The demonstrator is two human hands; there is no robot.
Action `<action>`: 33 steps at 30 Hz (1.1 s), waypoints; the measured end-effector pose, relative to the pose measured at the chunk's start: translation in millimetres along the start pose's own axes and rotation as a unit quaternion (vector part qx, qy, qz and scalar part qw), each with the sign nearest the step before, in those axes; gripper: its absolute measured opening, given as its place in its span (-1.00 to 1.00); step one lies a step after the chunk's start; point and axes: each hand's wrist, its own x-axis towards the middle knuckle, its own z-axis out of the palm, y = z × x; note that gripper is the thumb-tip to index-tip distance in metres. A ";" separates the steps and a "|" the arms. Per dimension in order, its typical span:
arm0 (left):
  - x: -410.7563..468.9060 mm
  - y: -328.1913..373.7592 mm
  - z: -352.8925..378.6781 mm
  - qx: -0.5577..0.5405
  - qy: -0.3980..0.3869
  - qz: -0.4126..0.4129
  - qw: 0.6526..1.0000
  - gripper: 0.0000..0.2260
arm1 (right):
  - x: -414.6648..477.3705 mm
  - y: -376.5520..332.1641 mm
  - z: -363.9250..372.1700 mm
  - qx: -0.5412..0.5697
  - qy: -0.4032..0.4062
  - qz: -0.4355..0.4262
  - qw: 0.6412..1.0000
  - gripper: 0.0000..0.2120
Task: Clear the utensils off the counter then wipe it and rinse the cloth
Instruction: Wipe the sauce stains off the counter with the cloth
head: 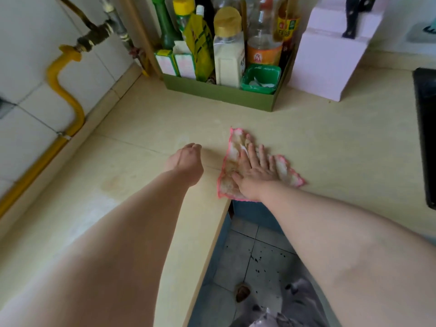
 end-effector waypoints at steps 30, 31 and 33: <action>104.8 230.5 27.0 0.054 -0.048 0.144 0.987 -0.46 | 31.8 217.1 -59.6 0.086 0.062 0.268 0.957 -0.30; 109.4 233.8 27.2 0.052 -0.049 0.137 0.988 -0.50 | 38.3 217.7 -61.7 0.083 0.070 0.264 0.958 -0.30; 121.5 243.7 25.8 0.052 -0.055 0.112 0.991 -0.55 | 54.8 220.9 -68.1 0.077 0.083 0.254 0.961 -0.30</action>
